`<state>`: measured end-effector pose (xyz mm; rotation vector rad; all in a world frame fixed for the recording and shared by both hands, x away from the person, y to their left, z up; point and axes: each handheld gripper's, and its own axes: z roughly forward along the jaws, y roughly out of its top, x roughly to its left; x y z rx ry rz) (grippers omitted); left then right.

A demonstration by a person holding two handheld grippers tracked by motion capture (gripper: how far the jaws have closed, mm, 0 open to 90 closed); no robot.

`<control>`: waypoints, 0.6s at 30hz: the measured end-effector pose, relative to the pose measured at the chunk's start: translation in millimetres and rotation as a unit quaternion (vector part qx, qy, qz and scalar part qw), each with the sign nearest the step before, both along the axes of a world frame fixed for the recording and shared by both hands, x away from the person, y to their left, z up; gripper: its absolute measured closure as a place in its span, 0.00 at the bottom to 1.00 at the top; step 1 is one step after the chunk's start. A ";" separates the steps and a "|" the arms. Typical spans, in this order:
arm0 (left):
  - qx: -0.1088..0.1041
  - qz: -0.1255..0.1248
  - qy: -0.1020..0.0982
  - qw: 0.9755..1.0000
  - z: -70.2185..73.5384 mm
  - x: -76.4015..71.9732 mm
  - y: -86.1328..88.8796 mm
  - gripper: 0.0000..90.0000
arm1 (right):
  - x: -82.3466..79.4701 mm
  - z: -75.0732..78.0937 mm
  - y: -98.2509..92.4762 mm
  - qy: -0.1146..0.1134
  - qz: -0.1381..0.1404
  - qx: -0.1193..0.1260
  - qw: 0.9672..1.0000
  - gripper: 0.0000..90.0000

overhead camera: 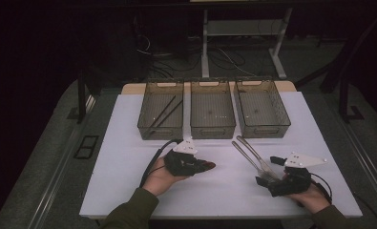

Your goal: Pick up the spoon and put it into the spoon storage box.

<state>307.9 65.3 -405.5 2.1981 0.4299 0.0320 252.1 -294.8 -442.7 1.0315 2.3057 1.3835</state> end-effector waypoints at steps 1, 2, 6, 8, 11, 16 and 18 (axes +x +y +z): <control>-0.002 0.001 0.001 1.000 1.5 1.2 0.1 0.89 | -0.1 0.2 -0.2 0.001 0.000 0.001 1.000 0.02; -0.004 0.003 0.000 1.000 2.7 2.4 -0.1 0.89 | -0.2 0.3 -0.4 0.000 -0.001 0.001 1.000 0.02; -0.009 0.016 -0.002 1.000 8.4 10.1 -2.4 0.89 | -0.5 0.4 -0.6 0.000 -0.001 0.002 1.000 0.02; -0.013 0.021 -0.004 1.000 11.3 14.8 -4.2 0.89 | -0.6 0.6 -0.8 0.001 -0.002 0.003 1.000 0.02; -0.019 0.027 -0.008 0.999 15.9 21.4 -6.4 0.89 | -0.6 0.8 -1.2 0.000 -0.001 0.003 1.000 0.02; -0.029 0.036 -0.014 0.999 26.2 32.8 -8.1 0.89 | -0.5 0.9 -1.8 0.000 -0.002 0.004 1.000 0.02; -0.032 0.040 -0.016 0.999 30.4 37.5 -9.7 0.89 | -0.7 1.1 -1.9 0.001 -0.004 0.006 1.000 0.02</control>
